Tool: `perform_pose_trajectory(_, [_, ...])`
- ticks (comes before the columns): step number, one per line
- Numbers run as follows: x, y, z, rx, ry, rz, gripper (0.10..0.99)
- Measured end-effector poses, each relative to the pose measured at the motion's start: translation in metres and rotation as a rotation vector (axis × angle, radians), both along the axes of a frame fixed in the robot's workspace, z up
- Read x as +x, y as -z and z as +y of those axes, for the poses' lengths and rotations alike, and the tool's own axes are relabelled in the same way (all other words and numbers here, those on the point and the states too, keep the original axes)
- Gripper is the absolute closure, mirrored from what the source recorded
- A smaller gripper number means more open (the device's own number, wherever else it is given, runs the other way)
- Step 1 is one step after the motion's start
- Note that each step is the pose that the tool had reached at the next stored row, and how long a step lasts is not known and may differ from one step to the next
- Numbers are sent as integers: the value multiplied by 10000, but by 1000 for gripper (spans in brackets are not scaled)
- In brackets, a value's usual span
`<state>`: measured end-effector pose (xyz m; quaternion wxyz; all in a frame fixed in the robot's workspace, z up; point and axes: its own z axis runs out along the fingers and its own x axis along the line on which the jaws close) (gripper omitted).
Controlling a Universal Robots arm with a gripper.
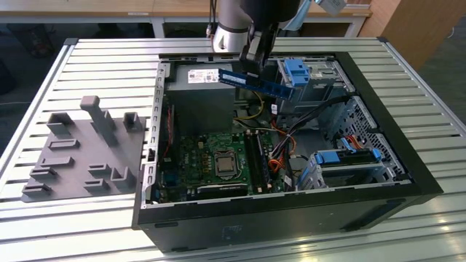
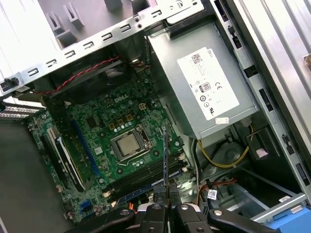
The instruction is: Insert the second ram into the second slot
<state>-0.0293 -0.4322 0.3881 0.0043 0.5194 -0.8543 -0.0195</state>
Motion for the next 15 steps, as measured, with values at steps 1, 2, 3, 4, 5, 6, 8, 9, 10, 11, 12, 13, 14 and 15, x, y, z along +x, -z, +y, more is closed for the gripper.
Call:
perform_pose_trajectory(1, [0,0,0,0,93,0,953])
perform_pose_trajectory(2, [0,0,0,-1,187,0,953])
perform_pose_trajectory(3, [0,0,0,-1,282,0,953])
perform_pose_trajectory(4, [0,1,0,-2,373,0,953])
perform_pose_trajectory(5, [0,1,0,-2,460,0,953])
perform_pose_trajectory(6, [0,1,0,-1,551,0,953])
perform_pose_trajectory(8, [0,1,0,-2,710,0,953])
perform_pose_trajectory(9, [0,1,0,-2,787,0,953])
perform_pose_trajectory(10, [0,1,0,-2,868,0,953])
perform_pose_trajectory(11, [-1,1,0,-2,945,0,953])
perform_pose_trajectory(12, [-1,1,0,-2,1028,0,953])
perform_pose_trajectory(13, [0,1,0,-2,1115,0,953])
perform_pose_trajectory(14, [0,1,0,-3,1193,0,953])
perform_pose_trajectory(15, [0,2,0,-3,1269,0,953])
